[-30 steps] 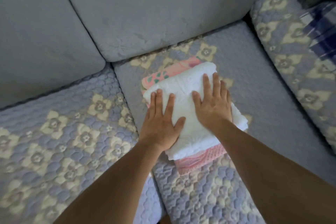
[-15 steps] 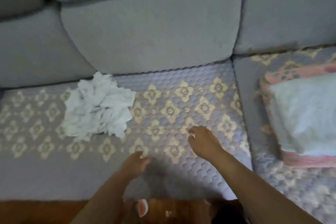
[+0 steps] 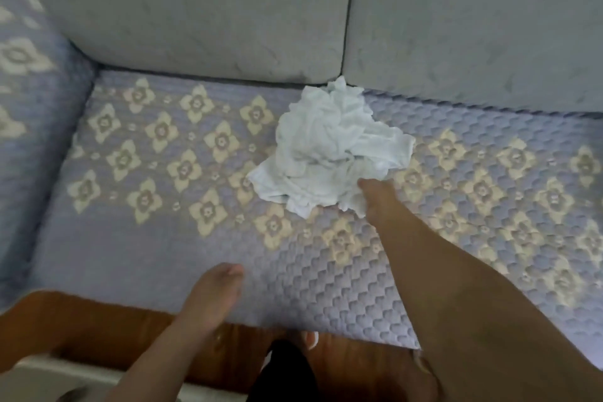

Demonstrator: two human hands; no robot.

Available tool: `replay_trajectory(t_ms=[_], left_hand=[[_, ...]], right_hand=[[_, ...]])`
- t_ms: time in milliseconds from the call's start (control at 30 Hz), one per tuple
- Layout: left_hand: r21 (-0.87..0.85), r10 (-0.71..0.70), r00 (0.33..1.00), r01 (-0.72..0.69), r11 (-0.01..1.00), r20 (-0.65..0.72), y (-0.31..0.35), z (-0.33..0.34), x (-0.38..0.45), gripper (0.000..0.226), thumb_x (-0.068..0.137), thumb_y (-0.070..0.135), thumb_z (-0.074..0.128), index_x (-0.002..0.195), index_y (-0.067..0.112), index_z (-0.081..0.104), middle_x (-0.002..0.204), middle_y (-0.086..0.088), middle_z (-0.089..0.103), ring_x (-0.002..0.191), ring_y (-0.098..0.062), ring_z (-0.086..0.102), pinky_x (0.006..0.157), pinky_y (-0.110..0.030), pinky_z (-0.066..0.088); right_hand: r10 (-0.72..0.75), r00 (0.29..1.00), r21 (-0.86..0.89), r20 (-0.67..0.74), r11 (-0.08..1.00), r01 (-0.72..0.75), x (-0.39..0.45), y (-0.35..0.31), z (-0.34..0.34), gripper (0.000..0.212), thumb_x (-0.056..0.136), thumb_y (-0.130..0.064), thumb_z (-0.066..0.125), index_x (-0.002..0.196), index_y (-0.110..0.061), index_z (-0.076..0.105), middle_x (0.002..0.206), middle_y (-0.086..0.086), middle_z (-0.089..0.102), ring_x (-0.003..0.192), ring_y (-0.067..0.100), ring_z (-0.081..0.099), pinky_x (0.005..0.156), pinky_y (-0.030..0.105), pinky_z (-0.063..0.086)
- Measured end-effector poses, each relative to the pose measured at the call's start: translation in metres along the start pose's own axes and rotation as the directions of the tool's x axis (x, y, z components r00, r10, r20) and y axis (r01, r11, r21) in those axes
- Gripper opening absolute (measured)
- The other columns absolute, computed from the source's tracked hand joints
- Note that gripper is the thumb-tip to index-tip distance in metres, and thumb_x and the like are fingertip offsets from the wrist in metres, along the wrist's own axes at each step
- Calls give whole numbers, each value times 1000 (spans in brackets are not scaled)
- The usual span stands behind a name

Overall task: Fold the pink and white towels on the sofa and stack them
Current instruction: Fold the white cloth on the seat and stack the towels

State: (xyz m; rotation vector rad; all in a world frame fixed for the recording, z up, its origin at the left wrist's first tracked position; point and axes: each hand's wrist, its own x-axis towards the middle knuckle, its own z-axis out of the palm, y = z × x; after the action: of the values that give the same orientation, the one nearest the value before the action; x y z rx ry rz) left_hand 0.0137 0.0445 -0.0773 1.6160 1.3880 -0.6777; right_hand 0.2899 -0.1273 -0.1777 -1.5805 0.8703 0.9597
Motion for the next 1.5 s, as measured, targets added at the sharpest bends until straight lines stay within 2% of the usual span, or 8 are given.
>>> replay_trajectory(t_ms=[267,533,633,767,933,1133,1300,1500], left_hand=[[-65,267,952,-260,963,149,63,-21,-96,9,92,17,59,99,23,63,93,-5,68,79,-16,61,76,-38,52],[60,845,513,-858,510,154,157,3,-262,90,86,33,75,153,45,16,149,26,9,137,9,12,105,-9,19],[-10,857,485,-871,491,-174,194,3,-295,17,94,12,59,102,27,60,105,12,60,105,-13,57,75,-8,36],[-250,762,518,-855,454,-388,251,-36,-344,35,93,-1,47,63,17,42,51,12,42,50,-5,36,50,-25,29],[-167,744,304,-952,256,-595,313,-101,-417,21,90,5,49,80,14,64,73,4,62,69,-11,52,61,-31,41],[259,684,129,-863,434,-718,346,-123,-446,34,89,11,43,95,26,73,101,-6,64,101,-34,53,87,-35,43],[-389,755,613,-770,506,-233,348,-103,-498,20,96,7,51,111,12,63,94,-18,63,65,-31,68,54,-40,59],[-533,948,262,-783,319,182,295,-32,-551,80,81,34,80,141,50,31,127,-1,69,117,-21,67,99,-49,52]], right_hand=[[-226,973,389,33,900,196,-255,-9,-50,32,96,-5,52,126,-4,63,113,15,73,98,31,72,85,44,60],[-532,828,538,176,756,372,-487,-72,-148,23,99,-9,53,113,4,66,105,25,72,88,31,74,65,33,61],[-654,748,551,109,666,503,-524,-118,-178,21,96,-11,59,110,2,68,98,18,74,82,24,73,65,31,60],[-751,641,385,-158,551,740,-558,-179,-241,15,99,-20,59,100,-7,67,95,11,75,79,21,72,64,35,59],[-857,380,65,-348,383,922,-604,-221,-314,36,94,-41,59,73,-12,61,77,1,64,72,18,61,67,35,49],[-915,-113,-425,-387,69,902,-639,-221,-336,50,91,-34,60,47,-10,54,102,-15,54,94,7,50,80,26,39],[-982,185,-131,-37,189,973,-658,-215,-339,55,93,-42,60,57,-7,37,58,1,32,54,16,30,50,25,26],[-897,215,-127,385,179,976,-655,-208,-341,14,82,-10,53,87,-4,64,80,7,54,71,29,49,62,39,36]])
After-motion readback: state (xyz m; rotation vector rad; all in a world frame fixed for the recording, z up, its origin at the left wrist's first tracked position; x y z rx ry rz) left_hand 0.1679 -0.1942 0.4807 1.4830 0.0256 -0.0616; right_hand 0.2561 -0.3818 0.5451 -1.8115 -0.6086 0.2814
